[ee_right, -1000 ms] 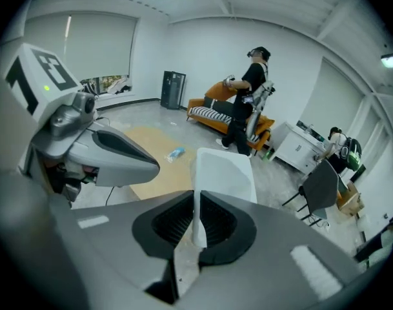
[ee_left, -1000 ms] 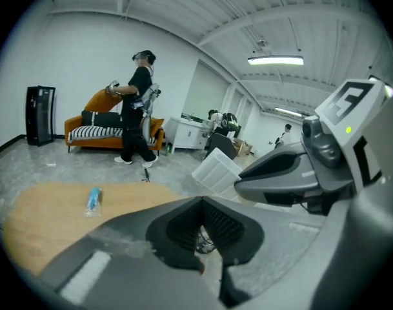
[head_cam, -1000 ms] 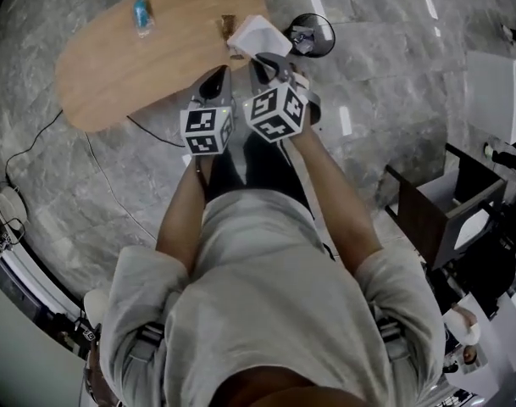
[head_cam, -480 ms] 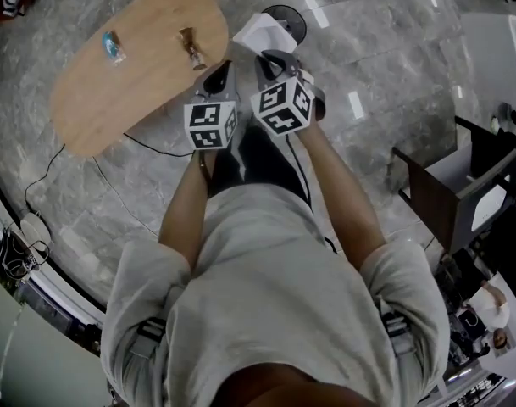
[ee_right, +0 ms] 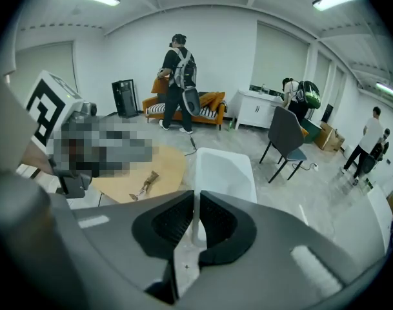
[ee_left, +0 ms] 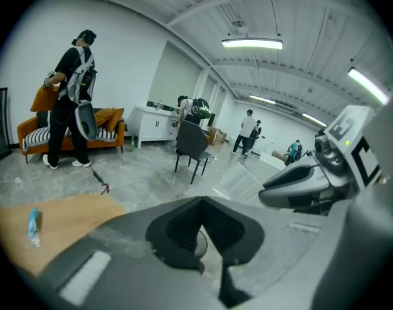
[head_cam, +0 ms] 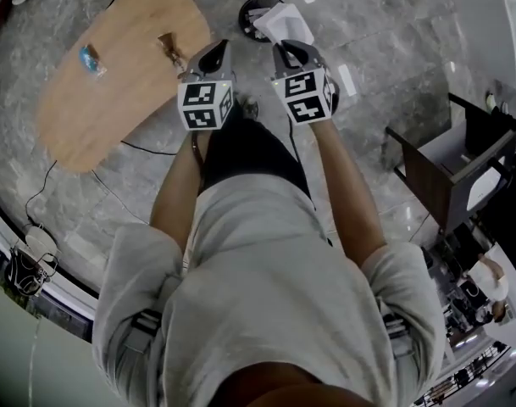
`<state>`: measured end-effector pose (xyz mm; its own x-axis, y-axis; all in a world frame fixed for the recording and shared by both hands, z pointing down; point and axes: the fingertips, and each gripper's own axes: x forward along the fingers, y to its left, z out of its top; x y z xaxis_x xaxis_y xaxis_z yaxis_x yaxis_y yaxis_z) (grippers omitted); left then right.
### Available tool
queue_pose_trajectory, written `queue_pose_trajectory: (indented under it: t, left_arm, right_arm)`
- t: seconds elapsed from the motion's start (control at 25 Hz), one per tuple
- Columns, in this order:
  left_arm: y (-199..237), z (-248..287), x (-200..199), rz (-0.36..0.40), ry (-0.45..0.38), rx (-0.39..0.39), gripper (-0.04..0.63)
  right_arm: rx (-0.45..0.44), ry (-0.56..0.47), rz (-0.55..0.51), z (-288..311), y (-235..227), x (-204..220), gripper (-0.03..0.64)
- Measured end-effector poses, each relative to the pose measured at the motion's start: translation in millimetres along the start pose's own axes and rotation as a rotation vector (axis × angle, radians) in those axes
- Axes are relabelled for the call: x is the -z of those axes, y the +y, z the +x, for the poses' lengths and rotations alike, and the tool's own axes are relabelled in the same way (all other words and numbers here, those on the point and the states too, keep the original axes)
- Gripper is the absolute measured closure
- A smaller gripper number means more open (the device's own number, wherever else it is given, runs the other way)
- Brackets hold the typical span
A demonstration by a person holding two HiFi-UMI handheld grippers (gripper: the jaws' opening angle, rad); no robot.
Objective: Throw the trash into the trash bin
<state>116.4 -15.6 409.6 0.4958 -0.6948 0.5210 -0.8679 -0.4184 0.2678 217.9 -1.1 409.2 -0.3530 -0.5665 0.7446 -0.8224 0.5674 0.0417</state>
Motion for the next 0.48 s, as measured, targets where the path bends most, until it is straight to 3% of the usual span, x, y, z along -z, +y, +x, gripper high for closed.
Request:
queue_pose_trajectory:
  t: [0.24,0.48]
  left_arm:
    - [12,57,8,0.045,0.03,0.067,0.577]
    - [36,111,44,-0.009,0.048,-0.004,0.577]
  right_arm:
    - [-0.006,0.021,0.025,45,-23,14,0.578]
    - [-0.091,0.031,-0.03,112,-34,47,0.578]
